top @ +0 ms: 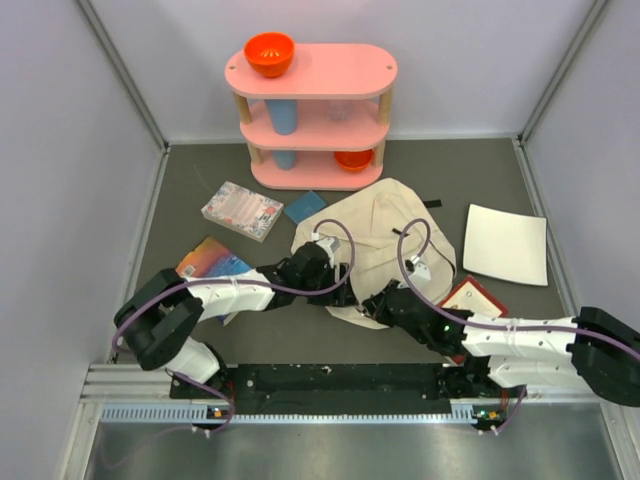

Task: Pack the student bag
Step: Unzip the student bag at the center of the board.

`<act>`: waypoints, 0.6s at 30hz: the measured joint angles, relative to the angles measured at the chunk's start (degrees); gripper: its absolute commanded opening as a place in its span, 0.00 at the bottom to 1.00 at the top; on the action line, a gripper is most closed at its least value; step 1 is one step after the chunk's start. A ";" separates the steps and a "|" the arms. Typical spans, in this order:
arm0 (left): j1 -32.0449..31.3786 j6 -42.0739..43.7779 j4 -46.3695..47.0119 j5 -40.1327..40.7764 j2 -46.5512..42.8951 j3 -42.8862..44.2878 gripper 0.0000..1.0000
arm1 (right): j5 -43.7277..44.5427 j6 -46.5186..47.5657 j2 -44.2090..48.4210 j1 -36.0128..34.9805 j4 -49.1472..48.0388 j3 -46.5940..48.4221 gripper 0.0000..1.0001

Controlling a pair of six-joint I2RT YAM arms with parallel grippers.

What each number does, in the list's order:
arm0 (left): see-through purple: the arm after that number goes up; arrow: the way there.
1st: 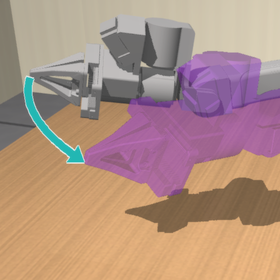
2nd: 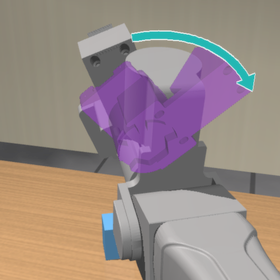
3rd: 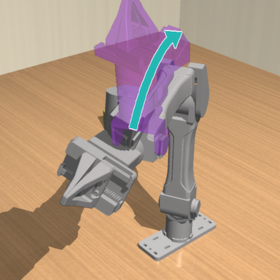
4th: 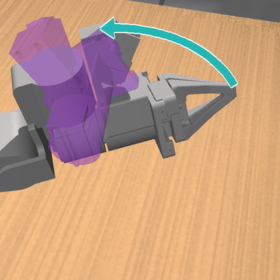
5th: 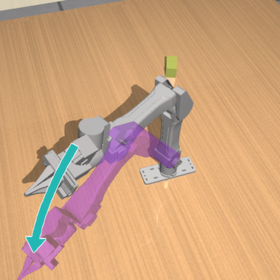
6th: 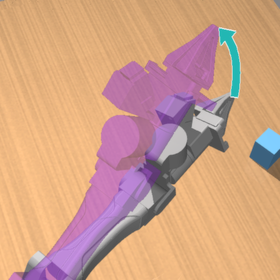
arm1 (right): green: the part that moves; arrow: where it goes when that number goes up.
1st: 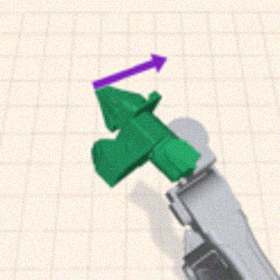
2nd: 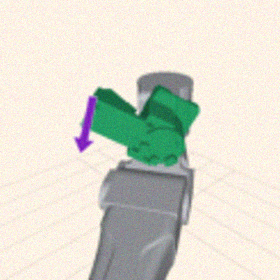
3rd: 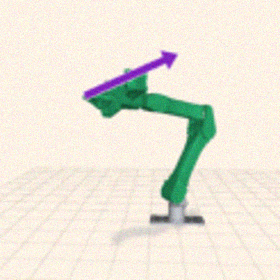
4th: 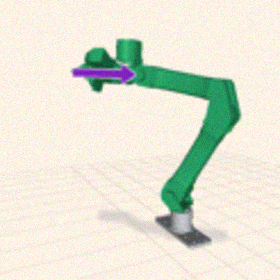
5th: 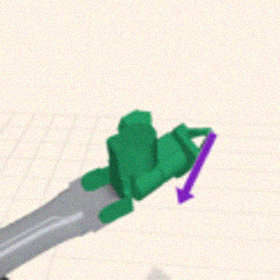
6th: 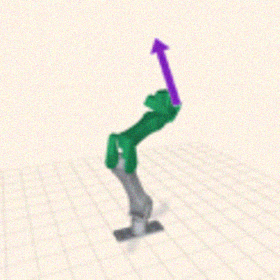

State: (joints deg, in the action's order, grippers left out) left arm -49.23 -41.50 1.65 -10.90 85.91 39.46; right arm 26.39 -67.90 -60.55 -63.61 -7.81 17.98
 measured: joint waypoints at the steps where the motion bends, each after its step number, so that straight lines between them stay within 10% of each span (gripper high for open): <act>1: 0.00 -0.81 0.00 0.00 0.20 0.09 0.71 | -0.02 0.00 -0.39 -0.07 -0.26 0.00 0.00; 9: 0.09 -4.72 1.84 -0.46 3.85 0.24 0.42 | -0.04 0.28 -0.96 -0.39 -2.25 -1.29 0.00; 14: 0.11 -6.05 4.22 -1.77 6.05 0.17 0.04 | -0.02 0.39 -0.96 -0.39 -2.73 -1.49 0.00; 18: 0.09 -6.69 5.29 -1.95 6.62 -0.35 0.00 | 0.00 0.39 -0.81 -0.39 -2.78 -1.49 0.00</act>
State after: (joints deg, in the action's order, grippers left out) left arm -49.15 -48.18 6.94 -12.84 92.53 39.11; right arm 26.39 -67.51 -61.36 -64.01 -10.59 16.49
